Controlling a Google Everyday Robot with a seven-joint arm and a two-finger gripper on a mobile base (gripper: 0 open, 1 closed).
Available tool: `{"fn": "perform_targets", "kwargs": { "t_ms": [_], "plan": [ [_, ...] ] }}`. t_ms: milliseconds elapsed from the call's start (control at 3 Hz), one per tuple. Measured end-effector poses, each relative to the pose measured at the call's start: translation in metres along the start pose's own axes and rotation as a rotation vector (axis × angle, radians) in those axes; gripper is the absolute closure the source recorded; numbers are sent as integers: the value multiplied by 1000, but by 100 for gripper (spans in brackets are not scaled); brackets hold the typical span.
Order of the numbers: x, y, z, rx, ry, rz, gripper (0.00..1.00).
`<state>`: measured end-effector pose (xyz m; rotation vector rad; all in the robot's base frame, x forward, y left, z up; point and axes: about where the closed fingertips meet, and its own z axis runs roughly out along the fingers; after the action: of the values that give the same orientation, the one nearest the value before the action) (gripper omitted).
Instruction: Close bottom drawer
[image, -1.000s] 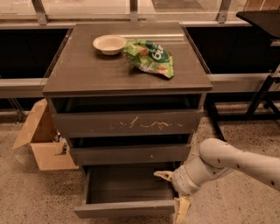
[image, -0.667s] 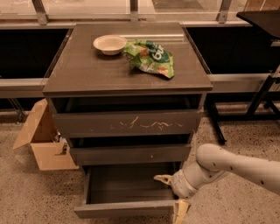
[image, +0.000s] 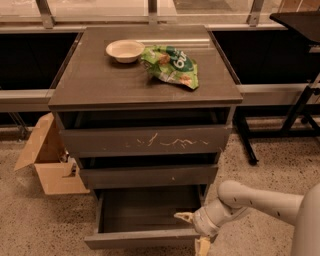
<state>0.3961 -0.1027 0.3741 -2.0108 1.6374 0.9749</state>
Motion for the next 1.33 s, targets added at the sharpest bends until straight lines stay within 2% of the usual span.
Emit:
{"fn": "perform_targets", "kwargs": {
  "t_ms": [333, 667, 1333],
  "plan": [
    [35, -5, 29, -9, -12, 22, 17],
    [64, -6, 49, 3, -21, 48, 40],
    [113, -16, 89, 14, 2, 96, 86]
  ]
}}
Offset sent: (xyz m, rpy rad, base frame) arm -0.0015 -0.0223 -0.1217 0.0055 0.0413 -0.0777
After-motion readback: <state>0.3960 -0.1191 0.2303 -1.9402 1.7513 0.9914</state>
